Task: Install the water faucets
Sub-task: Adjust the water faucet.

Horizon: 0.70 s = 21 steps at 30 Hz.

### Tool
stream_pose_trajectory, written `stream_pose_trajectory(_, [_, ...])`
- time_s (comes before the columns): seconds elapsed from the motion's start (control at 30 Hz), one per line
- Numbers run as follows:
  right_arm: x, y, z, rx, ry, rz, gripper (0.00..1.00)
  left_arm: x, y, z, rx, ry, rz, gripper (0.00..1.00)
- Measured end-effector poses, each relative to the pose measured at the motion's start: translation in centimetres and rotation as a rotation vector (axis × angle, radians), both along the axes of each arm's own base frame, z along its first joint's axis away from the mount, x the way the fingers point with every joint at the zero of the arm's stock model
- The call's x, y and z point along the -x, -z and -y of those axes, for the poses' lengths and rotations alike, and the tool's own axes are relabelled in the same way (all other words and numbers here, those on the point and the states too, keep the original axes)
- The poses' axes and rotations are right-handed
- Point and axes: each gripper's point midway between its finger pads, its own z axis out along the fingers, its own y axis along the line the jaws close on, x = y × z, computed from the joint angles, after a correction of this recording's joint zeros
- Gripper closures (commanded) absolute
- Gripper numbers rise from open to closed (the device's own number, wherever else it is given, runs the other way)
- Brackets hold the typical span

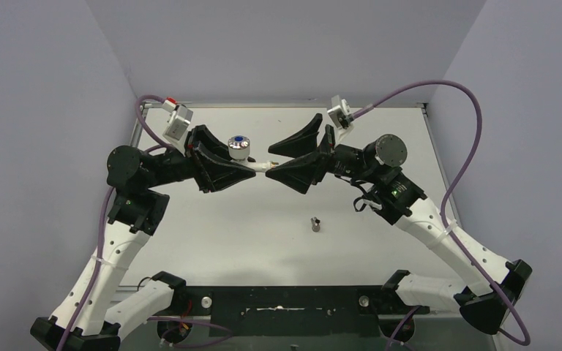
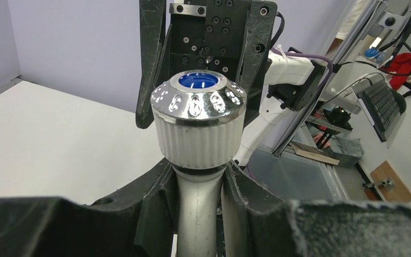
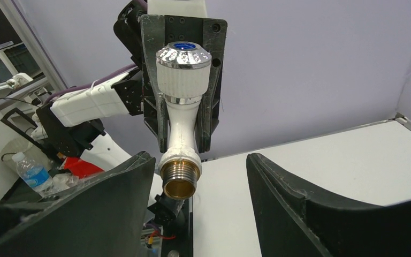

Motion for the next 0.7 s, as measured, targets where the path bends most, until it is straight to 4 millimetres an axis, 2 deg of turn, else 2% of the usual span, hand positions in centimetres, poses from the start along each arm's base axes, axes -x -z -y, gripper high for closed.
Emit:
stream_pose_trajectory(0.4, [0.45,0.07,-0.27,0.01,-0.036,-0.006,0.37,-0.04,0.09,0.01,-0.001,-0.001,-0.002,1.0])
stream_pose_trajectory(0.7, [0.95,0.36,-0.83,0.025,-0.073,-0.01,0.52,-0.04,0.15,0.07,-0.001,0.0,-0.004,1.0])
